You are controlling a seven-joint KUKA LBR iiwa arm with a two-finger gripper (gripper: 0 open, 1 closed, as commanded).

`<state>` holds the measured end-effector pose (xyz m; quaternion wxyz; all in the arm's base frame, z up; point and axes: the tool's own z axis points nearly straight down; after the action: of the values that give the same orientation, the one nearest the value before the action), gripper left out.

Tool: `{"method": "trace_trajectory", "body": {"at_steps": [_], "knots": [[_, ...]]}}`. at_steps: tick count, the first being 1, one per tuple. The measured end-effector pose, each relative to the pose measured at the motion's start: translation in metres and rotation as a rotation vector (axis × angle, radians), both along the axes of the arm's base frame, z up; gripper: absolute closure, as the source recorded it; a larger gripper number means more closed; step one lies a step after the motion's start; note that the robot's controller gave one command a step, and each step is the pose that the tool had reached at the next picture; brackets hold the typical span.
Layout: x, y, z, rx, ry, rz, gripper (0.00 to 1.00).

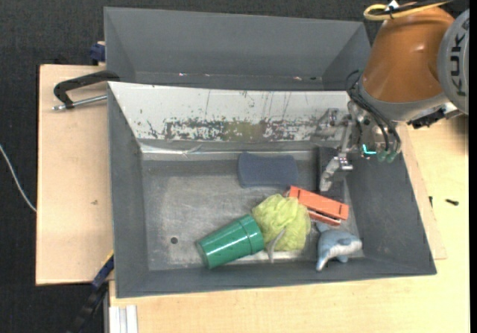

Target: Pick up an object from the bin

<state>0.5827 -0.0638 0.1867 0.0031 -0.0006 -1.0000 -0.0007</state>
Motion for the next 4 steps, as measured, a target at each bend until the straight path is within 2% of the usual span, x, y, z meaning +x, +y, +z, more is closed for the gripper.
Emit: {"method": "trace_trajectory", "body": {"at_steps": [1,2,3,4], "knots": [[0.002,0.000,0.005,-0.001,-0.008,0.001,0.00],[-0.003,0.003,-0.112,-0.001,-0.014,0.321,1.00],[-0.005,0.002,-0.113,-0.001,-0.007,0.322,0.00],[-0.005,0.002,-0.113,-0.001,-0.007,0.322,0.00]]}}
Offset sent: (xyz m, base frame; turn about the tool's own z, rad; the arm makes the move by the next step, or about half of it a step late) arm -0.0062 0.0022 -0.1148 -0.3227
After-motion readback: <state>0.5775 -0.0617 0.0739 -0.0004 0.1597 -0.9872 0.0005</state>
